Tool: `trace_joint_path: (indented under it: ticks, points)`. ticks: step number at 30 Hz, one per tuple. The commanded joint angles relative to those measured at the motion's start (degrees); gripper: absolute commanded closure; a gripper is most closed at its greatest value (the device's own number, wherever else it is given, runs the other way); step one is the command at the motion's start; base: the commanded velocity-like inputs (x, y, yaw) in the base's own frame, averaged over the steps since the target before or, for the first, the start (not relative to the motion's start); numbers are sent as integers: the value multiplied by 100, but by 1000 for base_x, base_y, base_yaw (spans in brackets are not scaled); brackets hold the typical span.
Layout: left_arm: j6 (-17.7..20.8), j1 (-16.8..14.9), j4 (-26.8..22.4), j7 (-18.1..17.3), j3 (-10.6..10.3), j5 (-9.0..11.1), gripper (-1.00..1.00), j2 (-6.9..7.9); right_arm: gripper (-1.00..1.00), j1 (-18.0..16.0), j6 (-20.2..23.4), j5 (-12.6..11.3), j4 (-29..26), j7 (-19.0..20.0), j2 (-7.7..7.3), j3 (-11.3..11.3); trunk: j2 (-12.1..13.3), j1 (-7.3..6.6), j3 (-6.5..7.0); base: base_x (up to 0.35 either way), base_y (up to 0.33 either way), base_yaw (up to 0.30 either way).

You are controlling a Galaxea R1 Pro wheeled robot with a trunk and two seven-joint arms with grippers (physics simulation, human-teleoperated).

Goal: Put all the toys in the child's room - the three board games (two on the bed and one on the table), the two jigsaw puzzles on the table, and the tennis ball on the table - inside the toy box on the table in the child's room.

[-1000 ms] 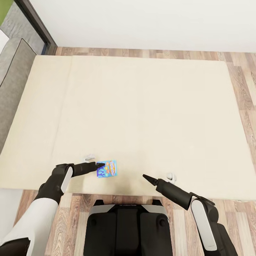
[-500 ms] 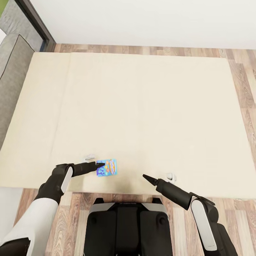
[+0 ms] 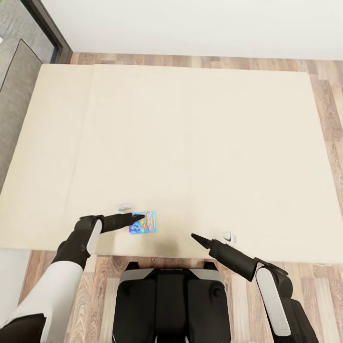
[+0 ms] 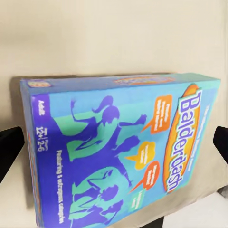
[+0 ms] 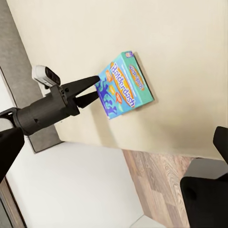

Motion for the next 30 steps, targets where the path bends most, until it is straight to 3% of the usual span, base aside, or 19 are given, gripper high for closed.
trace_joint_path:
  ticks: [1,12,30]
  points:
    - [48,-9,-3,-4,6,37,-100,-4,-100,-3,38,7,-3,27,6,-16,-9,3,-10,0,0,0]
    - [48,-23,-4,-8,-10,35,-100,-10,-100,-3,36,-5,-2,38,-2,-17,-9,3,-19,0,-6,0]
    - [55,-23,-4,-10,-21,32,-100,-7,-100,-3,44,-19,-1,47,-2,-34,-9,3,-19,-18,-123,0]
